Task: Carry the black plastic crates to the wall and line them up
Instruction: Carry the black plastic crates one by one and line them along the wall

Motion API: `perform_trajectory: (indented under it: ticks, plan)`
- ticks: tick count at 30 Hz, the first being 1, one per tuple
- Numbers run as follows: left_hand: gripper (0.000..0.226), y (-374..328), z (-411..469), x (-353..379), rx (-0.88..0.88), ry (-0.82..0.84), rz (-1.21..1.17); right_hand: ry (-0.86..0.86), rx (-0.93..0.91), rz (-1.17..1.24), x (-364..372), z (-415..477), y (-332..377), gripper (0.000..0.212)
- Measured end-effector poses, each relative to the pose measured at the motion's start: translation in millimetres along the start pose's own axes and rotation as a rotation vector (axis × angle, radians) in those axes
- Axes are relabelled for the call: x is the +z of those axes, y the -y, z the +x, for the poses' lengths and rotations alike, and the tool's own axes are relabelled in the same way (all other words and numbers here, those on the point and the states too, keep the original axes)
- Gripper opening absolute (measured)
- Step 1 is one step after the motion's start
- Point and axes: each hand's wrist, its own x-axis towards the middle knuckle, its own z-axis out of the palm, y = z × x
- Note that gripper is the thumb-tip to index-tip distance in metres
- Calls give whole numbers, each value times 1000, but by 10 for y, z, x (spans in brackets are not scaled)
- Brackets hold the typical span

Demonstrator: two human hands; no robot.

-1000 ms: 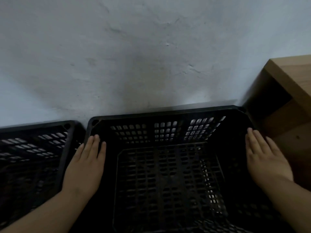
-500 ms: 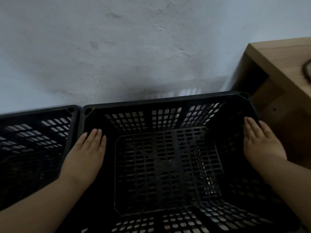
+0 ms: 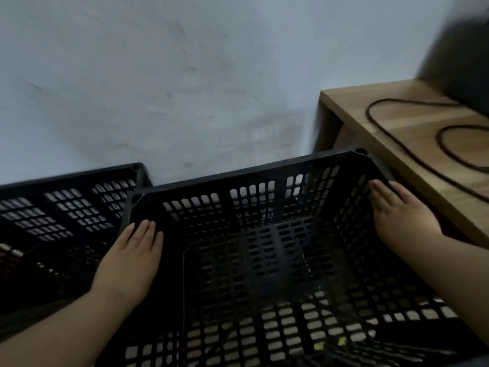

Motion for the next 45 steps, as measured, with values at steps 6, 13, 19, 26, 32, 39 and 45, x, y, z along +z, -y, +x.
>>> perform_trajectory:
  ticks: [6,13,19,26,32,39,45]
  plan:
    - [62,-86,-675,-86,60,21,-39,15,-35,24,164,-664,-29,55]
    - [62,-4,-1589,-376,29,-8,-21,-26,25,59,219,-1461,-165,55]
    - [69,547,-2482,-968,-61,-120,-23,-147,137,106,-203,-2362,-645,56]
    - [74,1783,-3333,-1639,-185,-242,-33,-399,222,198,-1313,-3225,-1282,54]
    - [76,2846,-3665,-1656,-282,-249,-6,-526,210,216,-2283,-3356,-1204,54]
    - [79,4139,-3415,-1136,-293,-245,19,-565,186,267,-3480,-2995,-646,53]
    - [79,4891,-2895,-526,-273,-198,20,-576,195,287,-4257,-2476,-143,53]
